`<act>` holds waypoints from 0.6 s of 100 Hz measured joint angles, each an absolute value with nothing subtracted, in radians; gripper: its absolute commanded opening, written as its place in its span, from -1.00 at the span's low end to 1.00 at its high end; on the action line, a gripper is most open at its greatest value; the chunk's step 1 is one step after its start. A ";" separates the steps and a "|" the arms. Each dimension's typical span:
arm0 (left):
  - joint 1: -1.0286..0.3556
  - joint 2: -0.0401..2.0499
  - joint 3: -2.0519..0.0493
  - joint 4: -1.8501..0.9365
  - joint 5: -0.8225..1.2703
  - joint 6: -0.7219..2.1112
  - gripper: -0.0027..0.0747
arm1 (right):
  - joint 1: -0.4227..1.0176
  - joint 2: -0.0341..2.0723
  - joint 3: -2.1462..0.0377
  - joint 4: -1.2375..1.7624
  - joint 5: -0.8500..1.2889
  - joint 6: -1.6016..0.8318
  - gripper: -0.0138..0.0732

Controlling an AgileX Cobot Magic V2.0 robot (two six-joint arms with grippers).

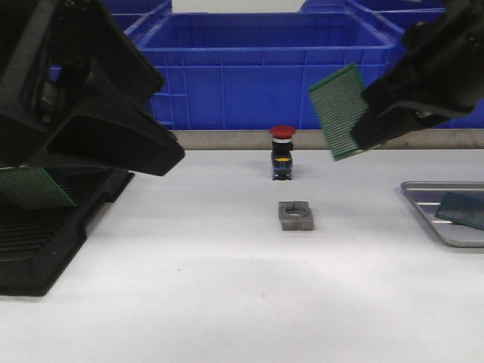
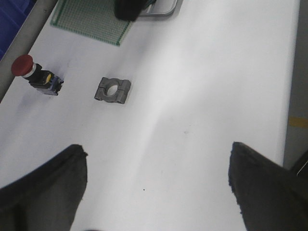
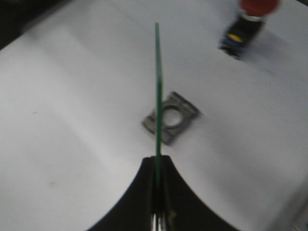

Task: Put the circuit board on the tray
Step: 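Carry the board to the steel tray and release it with the right gripper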

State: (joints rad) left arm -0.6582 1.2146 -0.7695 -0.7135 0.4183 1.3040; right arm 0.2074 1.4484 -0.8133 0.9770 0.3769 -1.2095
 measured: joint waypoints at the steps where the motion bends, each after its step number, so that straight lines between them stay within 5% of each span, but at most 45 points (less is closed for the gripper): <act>1: -0.658 1.215 -0.770 -0.713 0.418 1.304 0.53 | 0.191 1.450 -0.813 0.977 0.377 -1.207 -0.84; 49: -0.658 1.215 -0.770 -0.716 0.418 1.302 0.53 | -0.142 1.607 -0.809 1.114 0.385 -1.196 -0.83; 60: -0.658 1.215 -0.770 -0.716 0.418 1.302 0.53 | -0.160 1.631 -0.809 1.116 0.377 -1.196 -0.60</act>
